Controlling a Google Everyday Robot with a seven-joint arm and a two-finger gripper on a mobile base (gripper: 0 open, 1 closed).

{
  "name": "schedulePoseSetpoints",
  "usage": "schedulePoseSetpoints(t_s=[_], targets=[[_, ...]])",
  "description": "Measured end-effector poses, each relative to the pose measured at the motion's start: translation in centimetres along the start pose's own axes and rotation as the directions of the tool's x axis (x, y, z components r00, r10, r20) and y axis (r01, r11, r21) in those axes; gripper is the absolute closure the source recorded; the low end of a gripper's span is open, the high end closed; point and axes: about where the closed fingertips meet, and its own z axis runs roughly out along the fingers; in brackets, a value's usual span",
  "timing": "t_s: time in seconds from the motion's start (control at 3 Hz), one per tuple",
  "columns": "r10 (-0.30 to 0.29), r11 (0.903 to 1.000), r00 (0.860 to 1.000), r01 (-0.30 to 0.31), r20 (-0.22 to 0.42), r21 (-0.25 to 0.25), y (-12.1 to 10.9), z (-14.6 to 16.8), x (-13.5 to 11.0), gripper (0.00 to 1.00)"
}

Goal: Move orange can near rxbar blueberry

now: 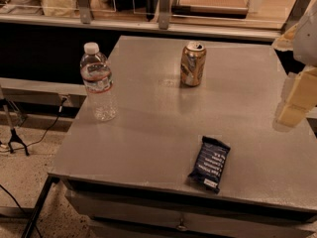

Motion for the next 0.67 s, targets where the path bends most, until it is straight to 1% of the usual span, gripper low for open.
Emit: schedulePoseSetpoints(t_s=[0.33, 0.67], targets=[[0.002, 1.0000, 1.000, -0.002, 0.006, 0.005, -0.3, 0.0, -0.1, 0.00], [0.028, 0.9995, 0.998, -0.029, 0.060, 0.011, -3.5, 1.4, -0.8, 0.00]])
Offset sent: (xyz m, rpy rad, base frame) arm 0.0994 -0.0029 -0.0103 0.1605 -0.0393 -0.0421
